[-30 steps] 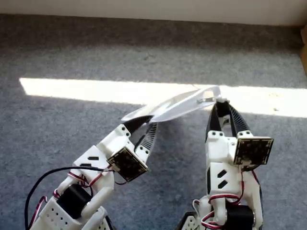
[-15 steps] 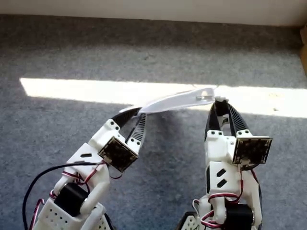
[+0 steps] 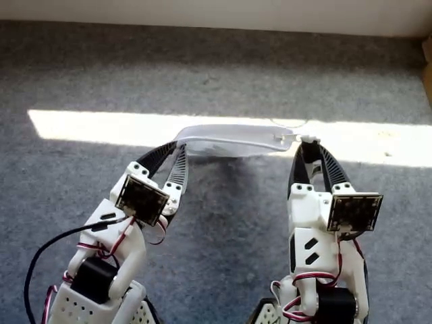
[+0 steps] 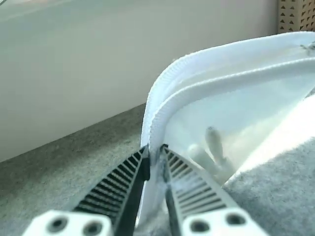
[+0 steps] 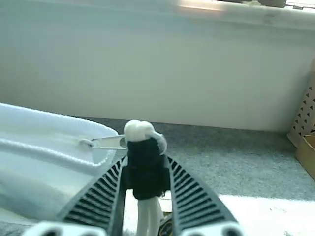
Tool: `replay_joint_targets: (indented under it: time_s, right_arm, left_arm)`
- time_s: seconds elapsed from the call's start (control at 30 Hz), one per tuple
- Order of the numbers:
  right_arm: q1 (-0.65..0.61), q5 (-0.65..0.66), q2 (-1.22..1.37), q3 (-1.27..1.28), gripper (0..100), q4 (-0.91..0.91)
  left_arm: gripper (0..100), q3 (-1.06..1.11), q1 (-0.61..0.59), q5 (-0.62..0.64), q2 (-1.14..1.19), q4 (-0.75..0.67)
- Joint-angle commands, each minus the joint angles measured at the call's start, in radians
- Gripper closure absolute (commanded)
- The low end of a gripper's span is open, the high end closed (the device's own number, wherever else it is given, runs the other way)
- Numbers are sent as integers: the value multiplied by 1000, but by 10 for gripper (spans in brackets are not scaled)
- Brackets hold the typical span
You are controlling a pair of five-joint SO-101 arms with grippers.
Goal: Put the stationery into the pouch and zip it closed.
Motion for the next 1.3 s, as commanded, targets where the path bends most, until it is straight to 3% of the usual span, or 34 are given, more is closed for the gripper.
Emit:
replay_joint_targets:
  time_s: [0.0,0.13,0.87,1.27]
  right_arm:
    - [54,-14,-12,-13,993,-38]
    - [54,-14,-12,-12,993,-38]
    - [48,-14,-5,2,993,-38]
    - [-39,-6,504,-87,993,-38]
  left_arm:
    - [994,-33,-70,23,-122,8]
    - [994,22,-70,18,-251,8]
    - [994,28,-62,21,-222,3]
    - [994,28,-62,23,-222,3]
